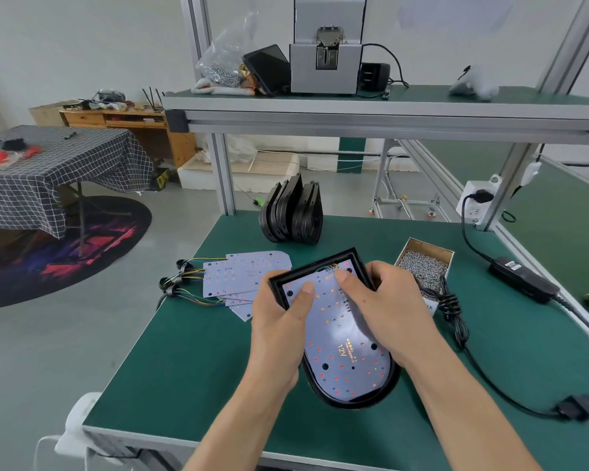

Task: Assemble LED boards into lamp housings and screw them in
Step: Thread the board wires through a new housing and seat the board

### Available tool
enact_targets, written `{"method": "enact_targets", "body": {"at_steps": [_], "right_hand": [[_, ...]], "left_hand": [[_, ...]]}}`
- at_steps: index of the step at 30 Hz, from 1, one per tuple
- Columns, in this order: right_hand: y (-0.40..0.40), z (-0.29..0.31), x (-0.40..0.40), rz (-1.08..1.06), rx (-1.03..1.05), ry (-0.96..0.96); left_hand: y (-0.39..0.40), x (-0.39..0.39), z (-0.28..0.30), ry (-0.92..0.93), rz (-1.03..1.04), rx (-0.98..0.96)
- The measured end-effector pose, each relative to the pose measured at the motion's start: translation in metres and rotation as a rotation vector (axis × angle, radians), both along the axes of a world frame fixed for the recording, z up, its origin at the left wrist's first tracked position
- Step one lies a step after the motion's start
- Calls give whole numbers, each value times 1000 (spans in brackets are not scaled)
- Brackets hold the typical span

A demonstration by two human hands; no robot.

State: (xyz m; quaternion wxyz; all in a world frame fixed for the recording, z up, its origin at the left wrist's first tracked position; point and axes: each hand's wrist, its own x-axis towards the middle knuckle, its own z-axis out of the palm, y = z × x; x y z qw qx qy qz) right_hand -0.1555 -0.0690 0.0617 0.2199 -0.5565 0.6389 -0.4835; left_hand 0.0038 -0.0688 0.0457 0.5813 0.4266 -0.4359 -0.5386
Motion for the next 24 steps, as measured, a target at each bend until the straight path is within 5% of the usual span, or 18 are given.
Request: {"method": "enact_targets", "body": {"at_steps": [9, 16, 22, 24], "right_hand": [[3, -9, 0, -7, 19, -3], [8, -12, 2, 76, 75, -140], [13, -10, -4, 121, 192, -503], [16, -9, -7, 164, 235, -621]], "left_hand": [[0, -2, -3, -26, 7, 10], [1, 0, -1, -253, 12, -113], [-5, 22, 18, 159, -426, 137], [-5, 30, 25, 158, -521, 167]]}}
